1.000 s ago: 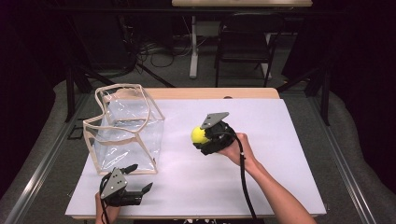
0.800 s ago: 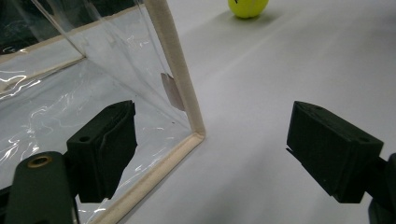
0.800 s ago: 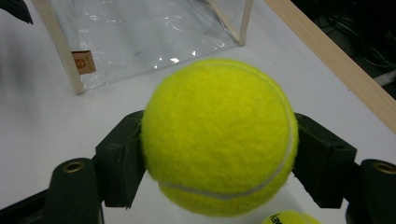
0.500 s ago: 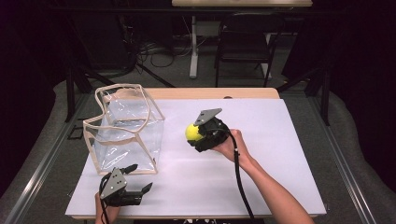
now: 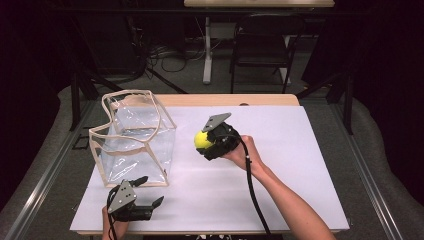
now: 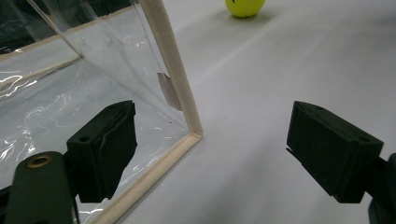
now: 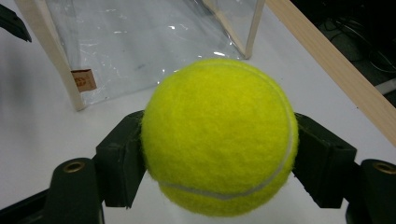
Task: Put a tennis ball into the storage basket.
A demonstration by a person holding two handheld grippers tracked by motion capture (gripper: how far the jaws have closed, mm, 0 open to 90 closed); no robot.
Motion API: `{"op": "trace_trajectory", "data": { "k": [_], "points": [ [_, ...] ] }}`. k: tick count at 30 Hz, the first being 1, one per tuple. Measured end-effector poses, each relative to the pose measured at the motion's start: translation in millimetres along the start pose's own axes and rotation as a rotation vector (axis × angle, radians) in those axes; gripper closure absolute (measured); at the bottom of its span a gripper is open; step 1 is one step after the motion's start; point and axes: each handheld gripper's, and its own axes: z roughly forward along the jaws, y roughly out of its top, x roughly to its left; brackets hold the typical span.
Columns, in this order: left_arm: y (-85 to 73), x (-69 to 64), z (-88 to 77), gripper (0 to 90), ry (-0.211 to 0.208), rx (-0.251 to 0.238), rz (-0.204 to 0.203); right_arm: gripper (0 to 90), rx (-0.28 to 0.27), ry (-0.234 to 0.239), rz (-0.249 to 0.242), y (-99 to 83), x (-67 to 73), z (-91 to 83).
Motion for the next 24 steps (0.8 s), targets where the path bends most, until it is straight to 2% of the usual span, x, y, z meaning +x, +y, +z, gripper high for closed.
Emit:
{"op": "trace_trajectory", "data": {
  "k": [24],
  "points": [
    [-0.2,0.1,-0.5,15.9,0.005,-0.003,-0.003,26.2,0.004,-0.008,-0.042,30.0,-2.2,3.2]
  ]
}}
